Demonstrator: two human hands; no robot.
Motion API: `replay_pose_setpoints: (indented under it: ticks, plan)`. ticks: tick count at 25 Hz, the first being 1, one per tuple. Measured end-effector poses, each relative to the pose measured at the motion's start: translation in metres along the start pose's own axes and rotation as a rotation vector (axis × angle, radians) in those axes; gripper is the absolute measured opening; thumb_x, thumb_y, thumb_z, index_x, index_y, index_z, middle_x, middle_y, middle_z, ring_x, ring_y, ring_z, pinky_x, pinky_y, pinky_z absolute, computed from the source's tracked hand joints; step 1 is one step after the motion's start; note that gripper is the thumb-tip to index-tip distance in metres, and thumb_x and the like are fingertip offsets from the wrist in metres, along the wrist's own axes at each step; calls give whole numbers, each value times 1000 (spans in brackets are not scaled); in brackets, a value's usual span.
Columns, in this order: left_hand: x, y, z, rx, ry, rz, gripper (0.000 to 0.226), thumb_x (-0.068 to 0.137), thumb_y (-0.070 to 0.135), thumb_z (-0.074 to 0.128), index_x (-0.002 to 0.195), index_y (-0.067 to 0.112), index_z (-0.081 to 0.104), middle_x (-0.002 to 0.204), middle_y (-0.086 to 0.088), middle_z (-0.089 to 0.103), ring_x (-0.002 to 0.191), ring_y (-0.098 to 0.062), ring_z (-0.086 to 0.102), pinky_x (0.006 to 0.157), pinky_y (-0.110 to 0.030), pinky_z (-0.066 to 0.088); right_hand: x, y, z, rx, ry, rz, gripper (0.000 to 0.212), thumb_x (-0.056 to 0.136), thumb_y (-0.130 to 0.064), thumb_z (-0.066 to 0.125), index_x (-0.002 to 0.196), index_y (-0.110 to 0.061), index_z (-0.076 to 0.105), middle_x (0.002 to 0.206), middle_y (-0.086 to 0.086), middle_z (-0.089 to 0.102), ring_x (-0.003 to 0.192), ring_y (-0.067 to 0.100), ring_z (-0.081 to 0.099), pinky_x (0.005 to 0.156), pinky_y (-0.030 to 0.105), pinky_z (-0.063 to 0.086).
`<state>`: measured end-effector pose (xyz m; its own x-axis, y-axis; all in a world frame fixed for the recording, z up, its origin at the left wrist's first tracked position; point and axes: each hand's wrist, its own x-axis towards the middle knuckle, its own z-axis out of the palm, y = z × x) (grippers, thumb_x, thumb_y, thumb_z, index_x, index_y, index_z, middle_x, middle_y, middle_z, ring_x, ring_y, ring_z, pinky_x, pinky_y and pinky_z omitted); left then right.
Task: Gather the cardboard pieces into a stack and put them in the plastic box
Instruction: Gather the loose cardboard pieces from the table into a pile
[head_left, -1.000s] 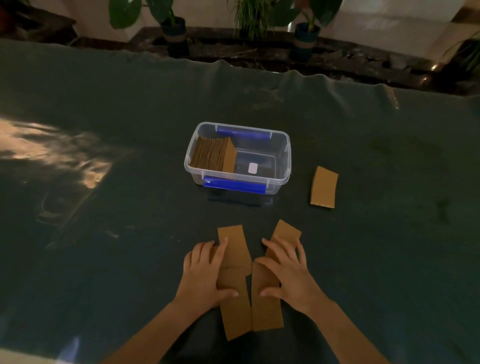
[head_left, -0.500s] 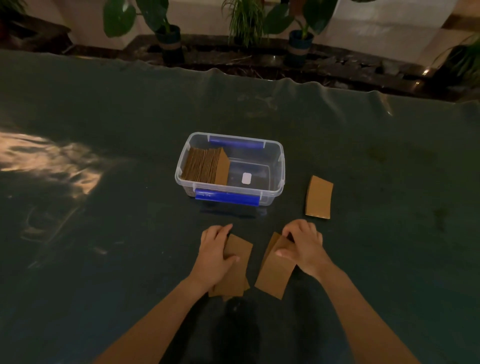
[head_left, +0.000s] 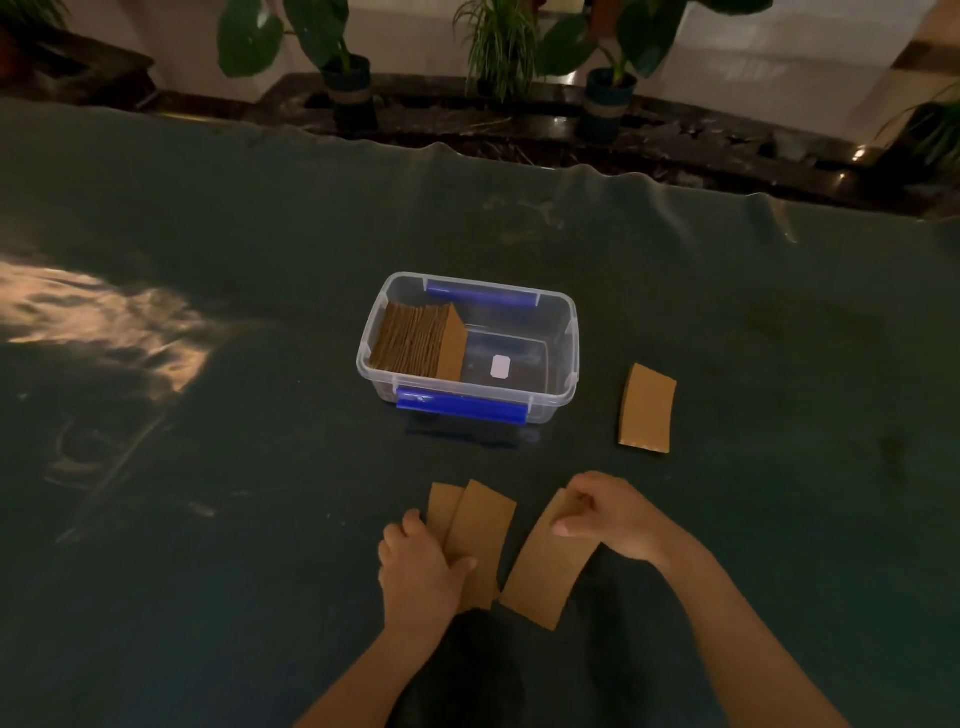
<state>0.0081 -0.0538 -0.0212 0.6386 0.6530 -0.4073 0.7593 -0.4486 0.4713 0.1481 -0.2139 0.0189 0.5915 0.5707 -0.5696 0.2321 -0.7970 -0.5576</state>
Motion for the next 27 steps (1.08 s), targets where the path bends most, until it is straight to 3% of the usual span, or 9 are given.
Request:
replay_pose_setpoints:
  ticks: [2,5,11,15,17,20,23,27]
  plan:
    - [-1,0,0,-11,1,-2,82,71,33,75,132,6,27,128,-14,40,120,-29,38,98,-41,39,-9,-18,-15,47,-91,-91,25,79,-24,68,65,-26,47,72,-8,45,65,4,43,60,19,34]
    - [-2,-2,0,-4,14,29,75,73,31,73,130,8,31,126,-12,40,118,-26,39,97,-38,39,4,-47,-21,-66,-171,-215,22,80,-25,67,68,-23,48,73,-8,46,66,5,44,61,20,36]
    - [-1,-5,4,-34,12,36,65,78,26,64,132,12,30,129,-8,37,118,-23,38,97,-34,39,64,-70,15,-216,-153,-244,19,77,-25,68,83,-22,51,112,5,48,99,21,48,89,37,46]
    - [1,-8,4,-65,13,40,67,75,23,67,131,12,32,127,-9,37,117,-23,37,98,-35,40,69,-79,32,-271,-88,-214,30,76,-16,69,101,-19,53,115,6,55,106,23,51,99,43,41]
    - [0,-10,4,-69,15,70,67,74,22,67,130,10,32,126,-9,38,116,-23,37,97,-35,40,73,-83,33,-293,-110,-189,41,75,-15,70,111,-19,50,120,7,55,111,25,50,103,45,36]
    - [-3,-8,2,-61,13,85,68,74,23,68,130,11,32,126,-8,37,116,-21,37,97,-32,39,76,-90,28,-444,-187,-157,38,78,-21,68,113,-14,54,118,9,58,112,26,51,105,47,31]
    - [-4,-8,0,-20,-10,96,72,74,31,68,132,14,31,128,-6,37,117,-20,37,96,-29,37,69,-86,19,-427,-258,-168,32,80,-26,66,108,-12,58,111,8,59,106,25,52,99,44,37]
    - [-12,-14,-9,-101,-86,219,57,84,39,55,133,20,34,131,-4,43,113,-16,36,91,-25,34,39,-65,-4,-102,-199,-192,17,78,-28,68,88,-17,59,82,-5,53,78,12,52,71,26,42]
